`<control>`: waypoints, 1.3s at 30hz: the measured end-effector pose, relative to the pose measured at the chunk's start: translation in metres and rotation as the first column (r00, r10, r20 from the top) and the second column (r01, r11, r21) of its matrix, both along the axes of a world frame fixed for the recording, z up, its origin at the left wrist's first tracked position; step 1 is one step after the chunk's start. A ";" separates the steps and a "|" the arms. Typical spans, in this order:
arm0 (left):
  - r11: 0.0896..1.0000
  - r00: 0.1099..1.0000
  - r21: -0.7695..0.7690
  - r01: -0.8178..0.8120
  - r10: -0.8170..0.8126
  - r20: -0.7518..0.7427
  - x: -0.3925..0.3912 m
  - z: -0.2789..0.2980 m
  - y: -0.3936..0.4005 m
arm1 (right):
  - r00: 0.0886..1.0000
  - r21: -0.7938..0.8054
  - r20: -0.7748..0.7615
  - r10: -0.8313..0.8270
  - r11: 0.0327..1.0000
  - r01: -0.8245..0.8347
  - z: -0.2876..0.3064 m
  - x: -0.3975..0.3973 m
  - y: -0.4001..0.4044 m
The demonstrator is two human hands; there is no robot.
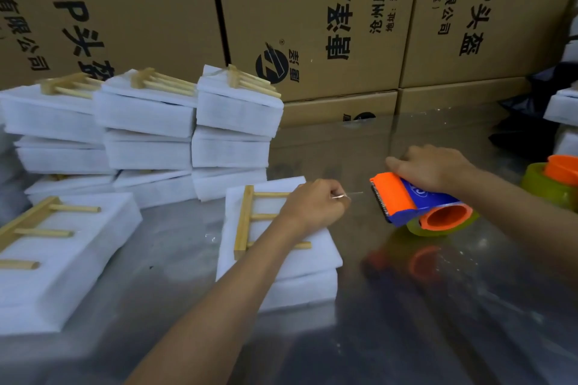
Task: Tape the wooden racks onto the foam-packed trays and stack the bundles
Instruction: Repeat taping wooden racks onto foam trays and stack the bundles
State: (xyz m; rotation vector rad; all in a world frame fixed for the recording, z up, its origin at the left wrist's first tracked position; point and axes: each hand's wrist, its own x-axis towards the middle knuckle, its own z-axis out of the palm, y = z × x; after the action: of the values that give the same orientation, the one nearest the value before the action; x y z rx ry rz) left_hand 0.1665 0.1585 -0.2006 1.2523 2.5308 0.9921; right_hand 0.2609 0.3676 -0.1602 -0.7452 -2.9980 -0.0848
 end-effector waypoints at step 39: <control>0.884 0.945 0.460 0.090 -0.221 0.241 -0.002 -0.001 -0.005 | 0.743 0.101 -0.538 -0.399 0.844 0.526 -0.033 0.022 -0.033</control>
State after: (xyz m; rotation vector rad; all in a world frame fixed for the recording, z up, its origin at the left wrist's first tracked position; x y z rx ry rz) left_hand 0.1649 0.1539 -0.2017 1.2750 2.0083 1.6411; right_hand 0.2833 0.3348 -0.1936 -1.2487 -2.1997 -0.2392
